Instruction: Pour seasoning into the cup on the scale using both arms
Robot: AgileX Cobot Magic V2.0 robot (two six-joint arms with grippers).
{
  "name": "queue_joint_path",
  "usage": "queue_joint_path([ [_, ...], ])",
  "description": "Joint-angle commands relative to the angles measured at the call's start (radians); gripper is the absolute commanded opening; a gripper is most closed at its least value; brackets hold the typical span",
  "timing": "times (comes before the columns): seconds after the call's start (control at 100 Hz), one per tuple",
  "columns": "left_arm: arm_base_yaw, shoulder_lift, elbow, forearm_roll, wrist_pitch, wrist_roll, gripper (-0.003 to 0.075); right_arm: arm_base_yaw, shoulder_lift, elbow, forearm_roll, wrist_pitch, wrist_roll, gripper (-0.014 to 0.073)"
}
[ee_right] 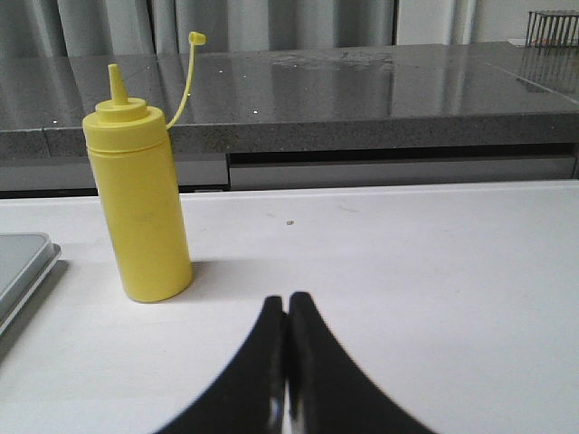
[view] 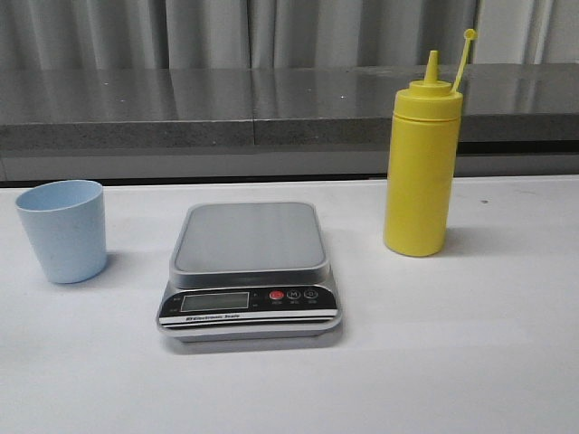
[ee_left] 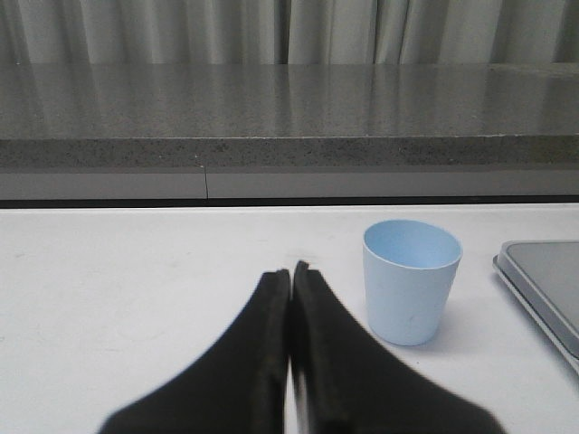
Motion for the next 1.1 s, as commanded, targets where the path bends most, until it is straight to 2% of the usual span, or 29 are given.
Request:
queue_joint_path([
  [0.0, 0.001, -0.031, 0.038, 0.0, -0.076, -0.01, -0.002, 0.0, -0.023, -0.015, -0.003, -0.074, -0.007, -0.0068],
  [0.46, 0.001, -0.031, 0.038, 0.0, -0.076, -0.01, -0.002, 0.0, -0.023, -0.015, -0.003, -0.074, -0.007, -0.0068],
  [0.69, 0.001, -0.031, 0.032, 0.0, -0.15, -0.01, -0.002, 0.0, -0.023, -0.015, -0.003, -0.074, -0.007, -0.0068],
  [1.09, 0.001, 0.025, -0.1, 0.0, -0.132, -0.01, -0.002, 0.0, -0.023, -0.015, -0.003, -0.074, -0.007, -0.0068],
])
